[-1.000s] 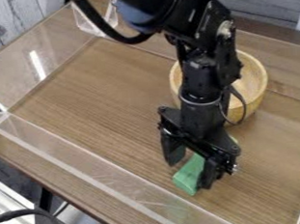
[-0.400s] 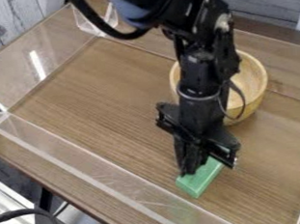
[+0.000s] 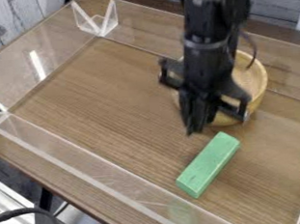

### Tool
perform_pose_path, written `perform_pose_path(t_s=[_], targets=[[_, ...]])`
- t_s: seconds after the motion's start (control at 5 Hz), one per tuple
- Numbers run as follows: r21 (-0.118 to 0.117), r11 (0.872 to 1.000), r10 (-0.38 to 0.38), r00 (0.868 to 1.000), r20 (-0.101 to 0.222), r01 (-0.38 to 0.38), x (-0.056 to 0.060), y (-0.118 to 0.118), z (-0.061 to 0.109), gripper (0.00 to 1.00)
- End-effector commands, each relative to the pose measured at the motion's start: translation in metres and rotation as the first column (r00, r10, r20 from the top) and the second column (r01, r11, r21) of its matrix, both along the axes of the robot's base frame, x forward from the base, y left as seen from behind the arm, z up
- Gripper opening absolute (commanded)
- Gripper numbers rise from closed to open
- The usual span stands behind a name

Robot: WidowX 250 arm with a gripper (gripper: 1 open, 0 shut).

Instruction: Put the green block in the brown bowl

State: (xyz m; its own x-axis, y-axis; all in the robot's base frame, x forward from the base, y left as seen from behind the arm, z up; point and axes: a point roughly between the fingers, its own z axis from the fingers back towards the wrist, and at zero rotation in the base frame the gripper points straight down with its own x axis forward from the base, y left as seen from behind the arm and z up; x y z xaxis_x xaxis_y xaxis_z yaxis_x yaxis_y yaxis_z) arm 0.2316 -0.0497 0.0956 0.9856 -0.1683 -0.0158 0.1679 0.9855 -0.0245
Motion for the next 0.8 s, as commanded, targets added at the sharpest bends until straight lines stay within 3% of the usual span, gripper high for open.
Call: perform_pose_path(t_s=[0.0, 0.6], targets=[[-0.015, 1.0, -0.005, 0.999, 0.051, 0.006, 0.002, -0.001, -0.002, 1.0], [-0.026, 0.999, -0.018, 1.0, 0.015, 0.019, -0.003, -0.005, -0.039, 1.0]])
